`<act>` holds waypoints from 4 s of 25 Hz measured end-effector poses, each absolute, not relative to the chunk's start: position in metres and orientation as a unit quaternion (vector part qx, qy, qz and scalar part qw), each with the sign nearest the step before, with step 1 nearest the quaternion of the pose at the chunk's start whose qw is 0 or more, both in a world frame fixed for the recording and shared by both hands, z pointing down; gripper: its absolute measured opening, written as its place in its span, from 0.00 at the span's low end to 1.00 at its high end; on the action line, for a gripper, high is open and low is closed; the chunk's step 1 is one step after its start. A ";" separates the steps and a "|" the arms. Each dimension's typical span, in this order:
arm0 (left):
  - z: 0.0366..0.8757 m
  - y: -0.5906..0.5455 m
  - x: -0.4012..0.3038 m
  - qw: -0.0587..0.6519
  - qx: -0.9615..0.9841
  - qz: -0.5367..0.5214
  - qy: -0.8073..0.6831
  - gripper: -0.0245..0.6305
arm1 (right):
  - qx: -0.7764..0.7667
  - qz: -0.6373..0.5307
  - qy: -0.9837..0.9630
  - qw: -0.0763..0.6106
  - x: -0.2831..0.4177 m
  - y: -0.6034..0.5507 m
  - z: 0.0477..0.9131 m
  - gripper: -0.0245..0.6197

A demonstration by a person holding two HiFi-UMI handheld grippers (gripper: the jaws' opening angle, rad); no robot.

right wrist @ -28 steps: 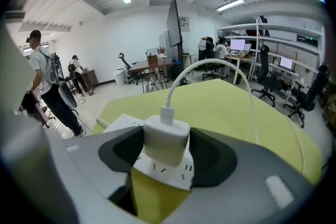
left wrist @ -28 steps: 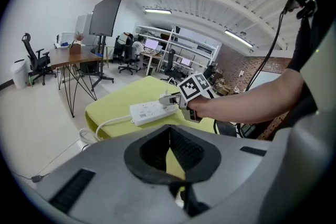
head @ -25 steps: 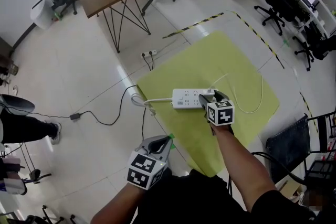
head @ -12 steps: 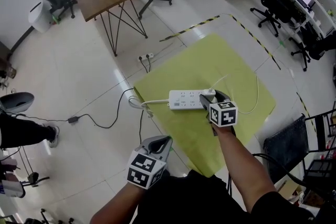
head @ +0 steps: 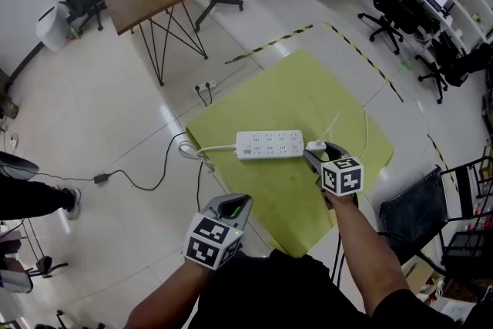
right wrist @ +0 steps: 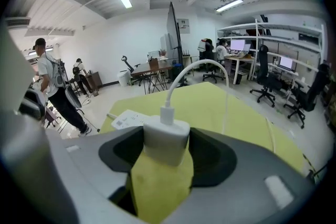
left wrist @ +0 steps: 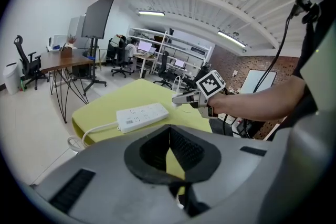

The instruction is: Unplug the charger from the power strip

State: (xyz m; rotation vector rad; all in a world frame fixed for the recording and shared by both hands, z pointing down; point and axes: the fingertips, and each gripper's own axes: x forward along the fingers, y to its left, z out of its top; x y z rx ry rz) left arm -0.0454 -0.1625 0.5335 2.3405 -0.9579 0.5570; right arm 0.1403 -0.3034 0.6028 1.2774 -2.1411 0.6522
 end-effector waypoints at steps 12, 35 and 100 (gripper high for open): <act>0.529 -0.152 -0.014 0.268 0.874 0.219 -0.342 0.05 | 0.414 0.254 -0.778 0.398 0.215 -0.214 0.646 0.45; 0.516 -0.133 0.027 0.283 0.854 0.217 -0.379 0.05 | 0.357 0.266 -0.778 0.444 0.225 -0.204 0.687 0.50; 0.449 0.081 0.052 0.239 0.835 0.108 -0.484 0.05 | 0.297 0.187 -0.925 0.143 0.195 0.083 0.438 0.04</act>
